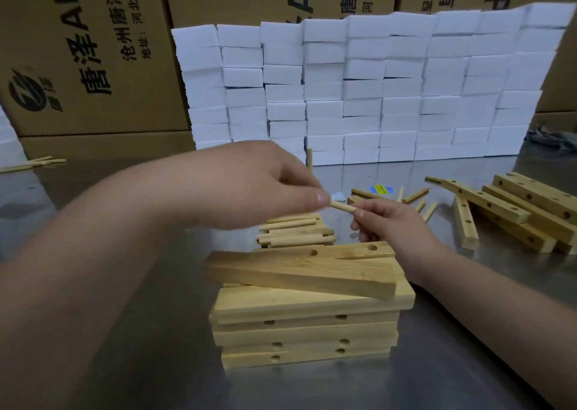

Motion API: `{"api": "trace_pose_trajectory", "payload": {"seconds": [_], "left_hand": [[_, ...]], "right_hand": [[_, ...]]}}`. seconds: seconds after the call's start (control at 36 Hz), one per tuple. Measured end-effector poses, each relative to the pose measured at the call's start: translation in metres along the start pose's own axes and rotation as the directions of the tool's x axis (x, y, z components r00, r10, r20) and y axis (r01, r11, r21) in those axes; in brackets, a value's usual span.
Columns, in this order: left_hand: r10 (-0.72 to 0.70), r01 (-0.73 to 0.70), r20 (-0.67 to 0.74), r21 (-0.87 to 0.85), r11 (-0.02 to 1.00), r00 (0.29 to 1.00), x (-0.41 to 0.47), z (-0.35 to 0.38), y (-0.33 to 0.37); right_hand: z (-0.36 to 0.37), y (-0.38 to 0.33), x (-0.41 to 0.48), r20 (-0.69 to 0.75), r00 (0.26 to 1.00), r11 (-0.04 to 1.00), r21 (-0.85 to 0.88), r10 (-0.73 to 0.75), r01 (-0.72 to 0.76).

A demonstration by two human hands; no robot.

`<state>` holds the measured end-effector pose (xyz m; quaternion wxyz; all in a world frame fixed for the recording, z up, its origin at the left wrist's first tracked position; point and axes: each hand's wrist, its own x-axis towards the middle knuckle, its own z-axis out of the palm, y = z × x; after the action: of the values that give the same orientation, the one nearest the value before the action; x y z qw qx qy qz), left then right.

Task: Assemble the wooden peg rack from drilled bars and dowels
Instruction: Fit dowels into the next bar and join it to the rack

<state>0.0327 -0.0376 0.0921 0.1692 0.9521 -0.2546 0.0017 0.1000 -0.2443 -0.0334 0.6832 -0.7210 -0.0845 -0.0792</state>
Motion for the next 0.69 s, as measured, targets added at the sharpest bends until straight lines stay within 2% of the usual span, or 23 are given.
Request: {"api": "trace_pose_trajectory", "payload": {"seconds": [0.11, 0.17, 0.31, 0.56, 0.69], "left_hand": [[0.044, -0.096, 0.149, 0.363, 0.927, 0.988, -0.009, 0.021, 0.025], [0.054, -0.155, 0.224, 0.464, 0.872, 0.973, -0.002, 0.037, 0.026], [0.166, -0.204, 0.119, 0.496, 0.844, 0.979, 0.005, 0.044, 0.015], [0.130, -0.201, 0.171, 0.511, 0.836, 0.977, 0.005, 0.044, 0.020], [0.162, -0.208, 0.136, 0.491, 0.846, 0.977, 0.003, 0.043, 0.025]], "right_hand": [[-0.001, 0.001, 0.001, 0.006, 1.000, 1.000, 0.028, 0.000, -0.001], [0.000, 0.002, 0.001, 0.005, 1.000, 0.999, 0.035, 0.006, -0.006], [0.000, 0.002, 0.002, -0.004, 1.000, 0.999, 0.039, 0.010, -0.010], [0.000, 0.001, 0.002, 0.003, 1.000, 1.000, 0.020, 0.013, -0.013], [0.001, 0.001, 0.002, 0.003, 1.000, 1.000, -0.002, 0.004, -0.004]]}}
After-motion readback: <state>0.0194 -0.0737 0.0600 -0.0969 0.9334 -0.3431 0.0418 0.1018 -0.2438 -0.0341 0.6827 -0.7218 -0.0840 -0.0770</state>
